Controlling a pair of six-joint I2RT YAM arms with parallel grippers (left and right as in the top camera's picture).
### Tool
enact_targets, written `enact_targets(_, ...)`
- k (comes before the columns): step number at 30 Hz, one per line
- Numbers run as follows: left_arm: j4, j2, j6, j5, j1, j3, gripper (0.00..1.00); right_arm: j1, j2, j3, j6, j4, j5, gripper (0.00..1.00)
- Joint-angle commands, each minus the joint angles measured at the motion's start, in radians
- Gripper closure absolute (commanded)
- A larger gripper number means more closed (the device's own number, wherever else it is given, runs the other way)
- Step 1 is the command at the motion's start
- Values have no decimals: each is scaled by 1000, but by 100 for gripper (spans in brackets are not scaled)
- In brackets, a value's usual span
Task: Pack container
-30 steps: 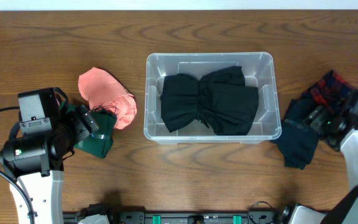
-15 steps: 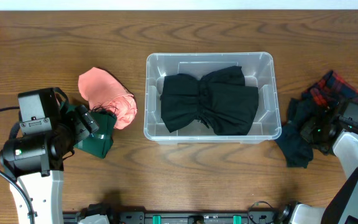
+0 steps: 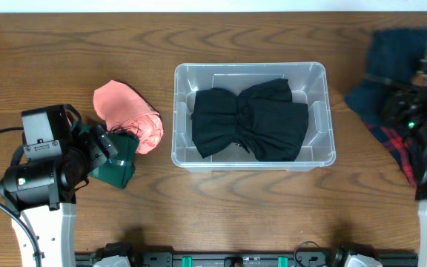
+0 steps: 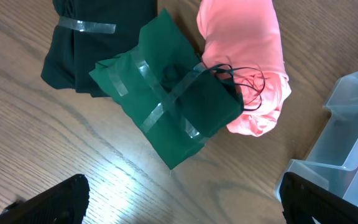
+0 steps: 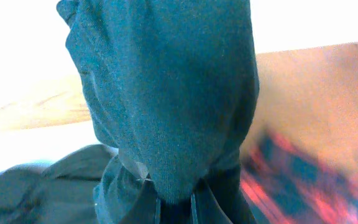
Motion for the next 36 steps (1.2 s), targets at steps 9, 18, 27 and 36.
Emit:
enact_targets(9,-3,2,-10,-8,4,17,2,415,191,3,-451,-190,-103,99)
enact_targets(18,-2,2,-10,-8,4,17,2,478,451,3,-442,-275,-60,67)
enact_targets(27,-2,2,-10,-8,4,17,2,451,354,123,-176,-263,329,1)
enact_targets(36,-3,2,-10,-8,4,17,2,269,266,152,-143,-151,601,1)
